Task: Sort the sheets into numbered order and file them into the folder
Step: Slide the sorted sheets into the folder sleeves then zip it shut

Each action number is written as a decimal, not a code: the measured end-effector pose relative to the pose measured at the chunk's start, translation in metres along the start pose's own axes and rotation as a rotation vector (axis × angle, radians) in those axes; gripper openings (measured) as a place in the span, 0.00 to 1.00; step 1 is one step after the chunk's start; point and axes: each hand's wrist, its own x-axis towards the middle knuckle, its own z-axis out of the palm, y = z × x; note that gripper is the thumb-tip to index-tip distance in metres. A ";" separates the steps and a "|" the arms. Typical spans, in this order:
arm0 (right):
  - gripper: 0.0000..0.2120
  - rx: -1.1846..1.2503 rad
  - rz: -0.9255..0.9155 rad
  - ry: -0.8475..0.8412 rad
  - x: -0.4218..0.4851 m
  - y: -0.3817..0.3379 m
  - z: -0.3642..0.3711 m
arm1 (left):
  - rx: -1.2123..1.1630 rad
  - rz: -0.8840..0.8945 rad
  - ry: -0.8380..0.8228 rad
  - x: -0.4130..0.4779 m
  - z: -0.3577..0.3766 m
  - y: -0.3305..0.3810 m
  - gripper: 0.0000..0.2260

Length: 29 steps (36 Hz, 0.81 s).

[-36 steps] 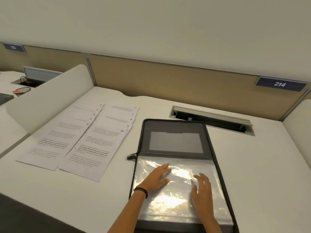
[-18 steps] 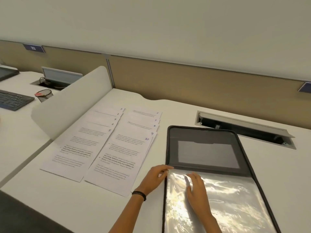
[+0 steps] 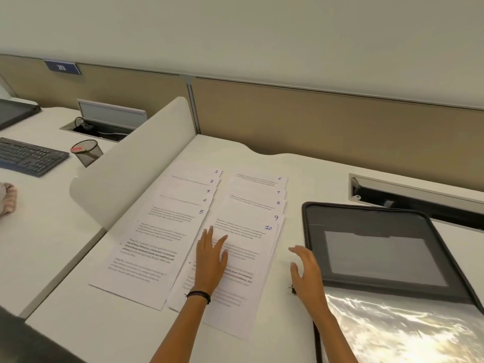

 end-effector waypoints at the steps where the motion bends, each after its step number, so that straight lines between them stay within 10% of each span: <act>1: 0.15 0.003 -0.005 0.002 0.005 -0.004 0.006 | 0.048 -0.004 -0.016 0.005 -0.002 -0.009 0.22; 18: 0.14 0.163 0.012 -0.120 0.124 -0.062 0.093 | 0.198 -0.154 -0.187 0.085 -0.018 -0.078 0.36; 29: 0.13 0.325 0.251 -0.174 0.216 -0.091 0.161 | 0.228 -0.143 -0.178 0.082 -0.013 -0.082 0.28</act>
